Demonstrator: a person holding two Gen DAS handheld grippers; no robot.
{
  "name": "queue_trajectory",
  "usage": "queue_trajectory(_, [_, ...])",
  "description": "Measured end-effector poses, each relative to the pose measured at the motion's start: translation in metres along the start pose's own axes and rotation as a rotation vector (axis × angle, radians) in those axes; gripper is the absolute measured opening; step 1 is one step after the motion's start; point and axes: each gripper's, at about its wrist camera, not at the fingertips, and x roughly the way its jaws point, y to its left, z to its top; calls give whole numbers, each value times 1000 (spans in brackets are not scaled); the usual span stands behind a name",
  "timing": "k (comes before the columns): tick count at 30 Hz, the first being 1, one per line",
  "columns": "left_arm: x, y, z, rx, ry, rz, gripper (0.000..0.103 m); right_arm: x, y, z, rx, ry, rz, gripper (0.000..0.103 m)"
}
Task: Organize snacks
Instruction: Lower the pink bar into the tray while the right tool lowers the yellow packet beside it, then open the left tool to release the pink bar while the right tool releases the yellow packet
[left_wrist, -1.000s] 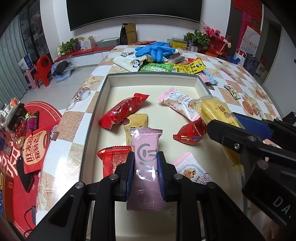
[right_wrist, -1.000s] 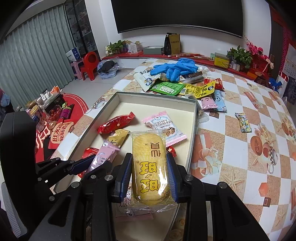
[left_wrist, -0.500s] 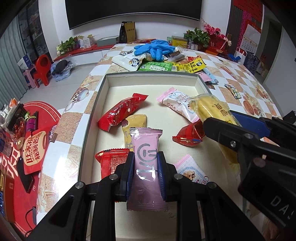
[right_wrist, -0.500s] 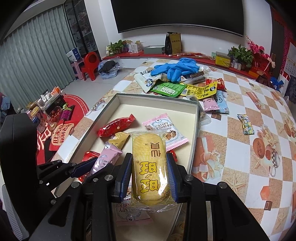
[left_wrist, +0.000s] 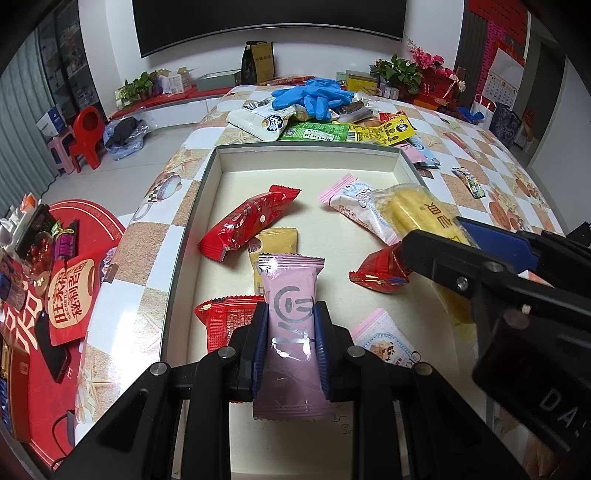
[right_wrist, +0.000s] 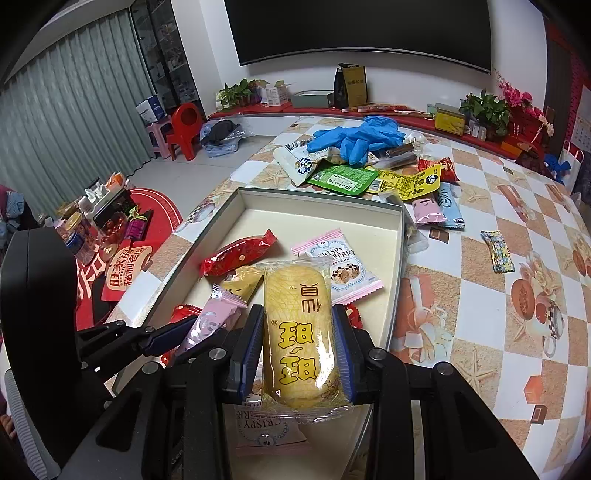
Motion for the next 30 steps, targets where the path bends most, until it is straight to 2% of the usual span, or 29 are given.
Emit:
queue_trajectory(16, [-4, 5, 0, -22, 2, -4, 26, 5, 9, 7, -19, 7, 0, 37])
queue_trajectory(20, [-4, 6, -1, -27, 17, -7, 28, 14, 10, 13, -5, 48, 28, 38])
queue_trajectory(22, [-6, 7, -2, -37, 17, -22, 36, 15, 9, 15, 9, 44, 31, 39])
queue_trajectory(23, [-7, 8, -2, -39, 13, -21, 47, 15, 8, 15, 12, 44, 26, 44])
queue_trajectory(24, [-8, 8, -3, -41, 9, -17, 62, 14, 7, 15, 20, 43, 31, 63])
queue_trajectory(25, [-10, 9, -3, -46, 3, -16, 68, 11, 6, 13, 25, 33, 38, 72])
queue_trajectory(26, [-12, 9, -3, -51, -5, -21, 76, 7, 6, 12, 24, 12, 34, 72])
queue_trajectory(30, [-20, 6, -6, -51, -20, -39, 78, -7, 3, 8, 25, -14, 25, 72])
